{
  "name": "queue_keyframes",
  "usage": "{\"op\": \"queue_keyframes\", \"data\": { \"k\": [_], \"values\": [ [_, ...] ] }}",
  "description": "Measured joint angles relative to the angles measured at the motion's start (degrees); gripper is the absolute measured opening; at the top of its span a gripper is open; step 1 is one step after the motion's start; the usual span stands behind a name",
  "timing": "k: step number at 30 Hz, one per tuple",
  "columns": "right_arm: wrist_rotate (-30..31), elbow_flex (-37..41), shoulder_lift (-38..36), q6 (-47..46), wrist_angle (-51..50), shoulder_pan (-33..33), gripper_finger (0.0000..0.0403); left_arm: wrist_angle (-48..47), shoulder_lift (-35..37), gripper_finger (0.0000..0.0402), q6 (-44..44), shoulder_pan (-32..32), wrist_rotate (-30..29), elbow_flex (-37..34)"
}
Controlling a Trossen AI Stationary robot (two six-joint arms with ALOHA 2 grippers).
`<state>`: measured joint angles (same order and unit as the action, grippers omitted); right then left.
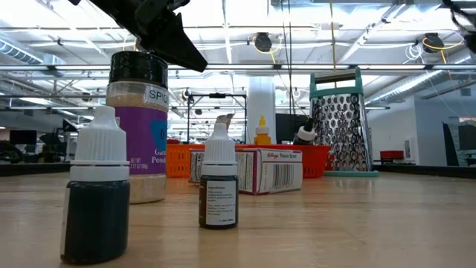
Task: Pick & Place Kitchen Items
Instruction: Put the red cereal box into the pink bin
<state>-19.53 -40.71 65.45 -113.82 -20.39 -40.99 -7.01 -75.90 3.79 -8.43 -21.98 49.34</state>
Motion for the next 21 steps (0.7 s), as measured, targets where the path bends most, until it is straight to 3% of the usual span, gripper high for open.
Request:
{"op": "queue_keyframes", "data": {
  "k": [4, 9, 21],
  "values": [
    [-5.10, 3.68, -0.17, -7.10, 6.50, -0.86, 0.0151, -0.02, 0.00, 0.0150, -0.04, 0.00, 0.00, 0.00],
    [-2.71, 4.98, -0.05, -8.09, 15.84, -1.08, 0.0180, -0.02, 0.00, 0.0150, -0.21, -0.02, 0.00, 0.00],
    [-2.73, 5.05, -1.48, -8.50, 13.91, -0.96, 0.0174, -0.02, 0.00, 0.0150, -0.34, 0.00, 0.02, 0.00]
  ]
}}
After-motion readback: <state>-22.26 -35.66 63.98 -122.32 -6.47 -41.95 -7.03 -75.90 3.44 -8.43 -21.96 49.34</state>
